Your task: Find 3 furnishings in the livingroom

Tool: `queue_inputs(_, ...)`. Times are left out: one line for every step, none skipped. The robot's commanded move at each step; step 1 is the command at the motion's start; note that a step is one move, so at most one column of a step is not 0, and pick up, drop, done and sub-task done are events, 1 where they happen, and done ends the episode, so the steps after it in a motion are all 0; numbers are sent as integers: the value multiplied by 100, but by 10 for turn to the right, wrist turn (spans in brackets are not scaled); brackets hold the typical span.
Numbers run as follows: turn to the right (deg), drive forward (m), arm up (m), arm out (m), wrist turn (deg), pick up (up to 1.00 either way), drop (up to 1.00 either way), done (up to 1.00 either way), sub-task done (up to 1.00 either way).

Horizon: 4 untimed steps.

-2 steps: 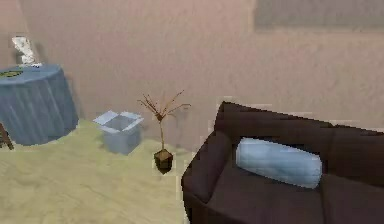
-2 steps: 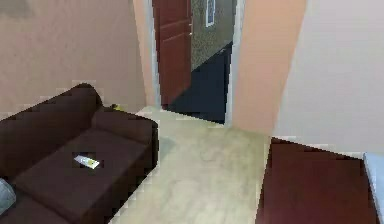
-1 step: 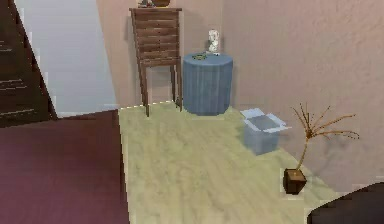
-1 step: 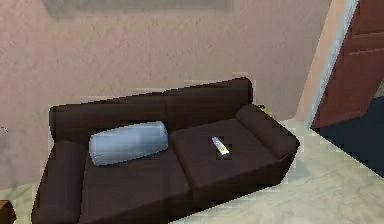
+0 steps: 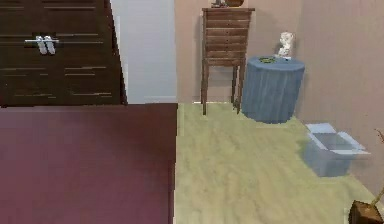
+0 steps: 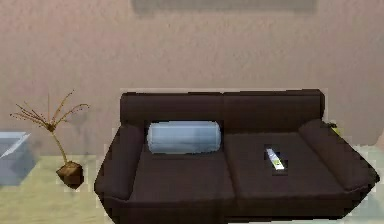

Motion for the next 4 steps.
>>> queue_inputs(0, 100, 0, 0, 0, 0, 0, 0, 0)
queue_inputs(-60, 0, 0, 0, 0, 0, 0, 0, 0)
queue_inputs(0, 80, 0, 0, 0, 0, 0, 0, 0)
queue_inputs(300, 0, 0, 0, 0, 0, 0, 0, 0)
